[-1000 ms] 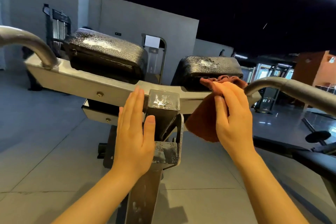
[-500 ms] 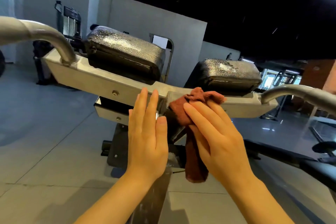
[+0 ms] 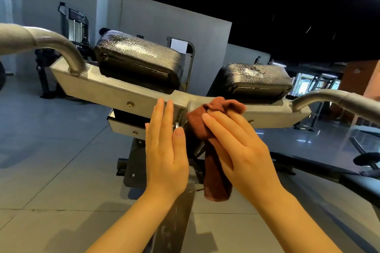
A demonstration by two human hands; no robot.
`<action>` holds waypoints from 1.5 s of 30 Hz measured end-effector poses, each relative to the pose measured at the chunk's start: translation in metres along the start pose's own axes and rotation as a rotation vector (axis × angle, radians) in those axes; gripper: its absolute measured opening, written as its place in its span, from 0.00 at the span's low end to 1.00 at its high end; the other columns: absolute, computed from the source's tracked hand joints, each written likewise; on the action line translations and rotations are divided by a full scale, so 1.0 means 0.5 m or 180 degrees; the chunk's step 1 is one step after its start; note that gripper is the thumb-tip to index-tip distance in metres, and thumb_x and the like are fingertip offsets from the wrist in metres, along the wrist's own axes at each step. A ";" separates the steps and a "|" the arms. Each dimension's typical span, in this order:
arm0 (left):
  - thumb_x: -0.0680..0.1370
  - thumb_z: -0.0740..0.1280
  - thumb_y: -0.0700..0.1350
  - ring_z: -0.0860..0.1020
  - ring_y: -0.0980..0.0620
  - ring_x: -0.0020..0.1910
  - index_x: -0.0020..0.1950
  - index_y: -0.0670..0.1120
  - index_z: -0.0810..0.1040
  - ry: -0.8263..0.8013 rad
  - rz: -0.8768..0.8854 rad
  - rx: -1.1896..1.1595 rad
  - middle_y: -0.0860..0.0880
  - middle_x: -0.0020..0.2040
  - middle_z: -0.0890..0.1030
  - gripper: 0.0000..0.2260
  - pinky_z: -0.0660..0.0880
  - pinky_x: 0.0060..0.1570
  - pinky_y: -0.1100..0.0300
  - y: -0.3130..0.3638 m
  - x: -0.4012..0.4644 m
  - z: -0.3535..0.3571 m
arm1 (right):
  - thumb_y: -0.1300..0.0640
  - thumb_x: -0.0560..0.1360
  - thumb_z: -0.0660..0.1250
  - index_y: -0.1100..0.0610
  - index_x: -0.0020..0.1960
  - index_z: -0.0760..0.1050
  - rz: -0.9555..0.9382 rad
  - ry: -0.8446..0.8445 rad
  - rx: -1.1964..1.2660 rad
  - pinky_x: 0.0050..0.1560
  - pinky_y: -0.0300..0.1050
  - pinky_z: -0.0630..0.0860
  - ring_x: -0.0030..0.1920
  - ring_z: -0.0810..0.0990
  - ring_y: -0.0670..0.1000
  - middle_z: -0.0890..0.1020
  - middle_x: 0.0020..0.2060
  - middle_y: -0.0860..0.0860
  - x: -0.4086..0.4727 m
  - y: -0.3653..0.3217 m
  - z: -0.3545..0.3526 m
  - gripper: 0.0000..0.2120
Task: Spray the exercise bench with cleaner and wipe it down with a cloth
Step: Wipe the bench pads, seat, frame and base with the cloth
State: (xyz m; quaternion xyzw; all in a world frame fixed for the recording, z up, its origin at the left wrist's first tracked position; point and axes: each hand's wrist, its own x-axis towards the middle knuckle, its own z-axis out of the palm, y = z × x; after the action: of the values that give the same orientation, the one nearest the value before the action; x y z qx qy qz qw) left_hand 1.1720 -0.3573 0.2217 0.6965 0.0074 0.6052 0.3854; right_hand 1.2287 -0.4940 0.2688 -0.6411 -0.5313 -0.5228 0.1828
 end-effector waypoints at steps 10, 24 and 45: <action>0.82 0.46 0.59 0.52 0.60 0.77 0.73 0.64 0.52 0.0034 0.0038 -0.0130 0.60 0.78 0.54 0.19 0.55 0.75 0.41 -0.001 0.001 0.000 | 0.54 0.81 0.59 0.61 0.68 0.74 0.0175 0.0129 0.0161 0.72 0.50 0.63 0.69 0.71 0.56 0.77 0.66 0.55 0.066 -0.028 0.050 0.19; 0.82 0.47 0.56 0.54 0.60 0.77 0.73 0.64 0.55 0.0145 -0.0045 -0.0327 0.62 0.77 0.56 0.18 0.56 0.74 0.40 -0.003 -0.003 -0.001 | 0.52 0.80 0.58 0.59 0.69 0.73 0.0394 -0.0022 0.0108 0.73 0.47 0.62 0.70 0.68 0.52 0.76 0.66 0.54 0.059 -0.038 0.027 0.20; 0.78 0.46 0.59 0.45 0.62 0.77 0.71 0.66 0.47 -0.0751 -0.0270 0.0325 0.61 0.77 0.48 0.22 0.36 0.74 0.62 -0.042 -0.007 -0.089 | 0.51 0.83 0.56 0.60 0.64 0.76 0.0991 0.0266 -0.0003 0.74 0.41 0.59 0.66 0.74 0.52 0.79 0.62 0.53 -0.103 -0.157 0.023 0.18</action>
State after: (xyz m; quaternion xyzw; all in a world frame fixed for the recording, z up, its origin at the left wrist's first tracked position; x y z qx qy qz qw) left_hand 1.1430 -0.3205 0.2060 0.7806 0.0223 0.5010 0.3729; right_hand 1.1716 -0.4814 0.1948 -0.6935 -0.4172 -0.5146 0.2833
